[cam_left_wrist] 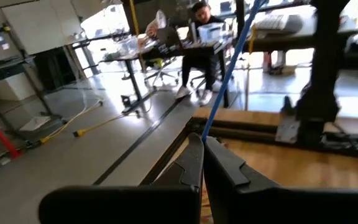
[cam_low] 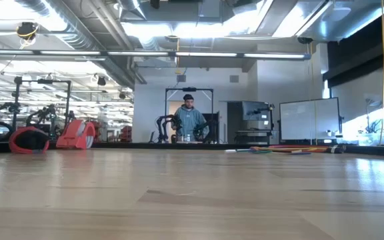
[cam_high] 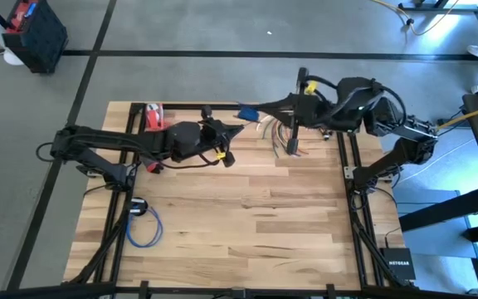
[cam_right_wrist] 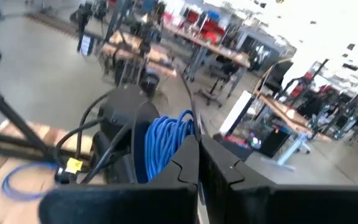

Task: Coil cords
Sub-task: Coil the blue cable wire on the black spool

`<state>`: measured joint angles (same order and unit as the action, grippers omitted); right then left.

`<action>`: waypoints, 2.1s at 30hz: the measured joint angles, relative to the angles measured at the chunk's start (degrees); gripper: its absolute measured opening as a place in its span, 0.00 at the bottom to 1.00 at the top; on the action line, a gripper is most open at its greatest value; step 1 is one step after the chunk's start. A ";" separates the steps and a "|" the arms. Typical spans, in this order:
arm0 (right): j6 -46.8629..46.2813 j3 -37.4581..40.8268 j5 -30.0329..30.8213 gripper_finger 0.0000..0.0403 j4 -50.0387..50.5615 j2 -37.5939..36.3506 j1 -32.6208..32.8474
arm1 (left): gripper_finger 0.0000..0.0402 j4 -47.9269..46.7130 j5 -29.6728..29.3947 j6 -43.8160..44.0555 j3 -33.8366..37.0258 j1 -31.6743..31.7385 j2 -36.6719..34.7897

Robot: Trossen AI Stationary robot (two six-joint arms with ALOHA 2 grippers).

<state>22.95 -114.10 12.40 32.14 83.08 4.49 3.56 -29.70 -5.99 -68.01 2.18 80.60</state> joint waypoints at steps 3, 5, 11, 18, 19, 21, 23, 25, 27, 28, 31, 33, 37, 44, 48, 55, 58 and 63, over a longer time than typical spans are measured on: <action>0.01 0.02 1.20 0.01 4.59 0.20 0.00 | 0.00 -2.35 -2.54 1.54 0.04 0.89 0.10; -0.06 0.02 1.76 0.01 7.48 0.23 0.00 | 0.00 -4.00 -2.93 2.13 0.04 1.43 0.07; -0.69 0.00 1.94 0.01 18.65 0.16 0.09 | 0.00 -5.59 -3.85 2.54 0.13 2.32 -0.95; -3.75 -0.02 5.41 0.01 29.01 2.23 0.09 | 0.00 -10.12 -4.08 3.54 0.13 1.90 -5.91; -3.77 0.00 6.75 0.01 29.81 2.57 0.09 | 0.00 -10.69 -3.96 4.29 0.12 1.65 -6.90; -3.73 0.00 9.84 0.01 30.03 3.24 0.07 | 0.00 -11.64 -3.90 5.28 0.09 1.09 -8.71; -3.15 0.00 11.84 0.01 30.29 4.20 -0.12 | 0.00 -12.03 -3.90 5.41 0.07 0.16 -9.88; -2.12 0.00 12.35 0.01 30.32 5.50 -0.87 | 0.00 -12.18 -3.88 5.41 0.07 -0.80 -10.66; -1.77 0.03 12.49 0.01 30.39 6.96 -1.73 | 0.00 -12.10 -3.76 5.60 0.07 -1.85 -11.42; -1.70 0.04 12.48 0.01 30.36 7.72 -2.28 | 0.00 -11.91 -3.75 5.75 0.07 -2.42 -11.72; -1.48 0.04 12.51 0.01 28.45 10.15 -4.26 | 0.00 -9.74 -3.64 5.94 0.02 -3.69 -12.00; -1.48 0.07 12.50 0.01 25.71 11.91 -5.42 | 0.00 -8.67 -3.05 6.00 0.02 -4.50 -11.84; -1.48 0.13 12.18 0.01 18.98 14.59 -7.29 | 0.00 -6.87 -0.87 5.72 0.00 -5.33 -10.85; -3.49 0.15 5.01 0.01 8.31 15.55 -8.37 | 0.00 -3.94 -0.65 5.32 -0.04 -5.74 -7.20; -4.48 -0.46 4.55 0.01 5.60 14.91 -8.21 | 0.00 -4.52 -1.06 5.04 -0.09 -6.16 -5.57; -5.97 -1.01 0.15 0.01 1.25 11.46 -8.22 | 0.00 -0.60 -0.92 1.72 -0.15 -5.88 -3.80; -6.68 -1.01 -1.09 0.01 0.53 9.84 -8.22 | 0.00 0.67 -0.80 0.50 -0.15 -5.77 -3.37; -7.66 -1.03 -1.94 0.01 -1.62 7.22 -7.27 | 0.00 0.49 -0.58 -0.23 -0.04 -5.45 -3.37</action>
<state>15.29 -115.13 10.46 30.52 90.30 -2.78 4.05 -30.28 -6.22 -68.05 -3.27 77.23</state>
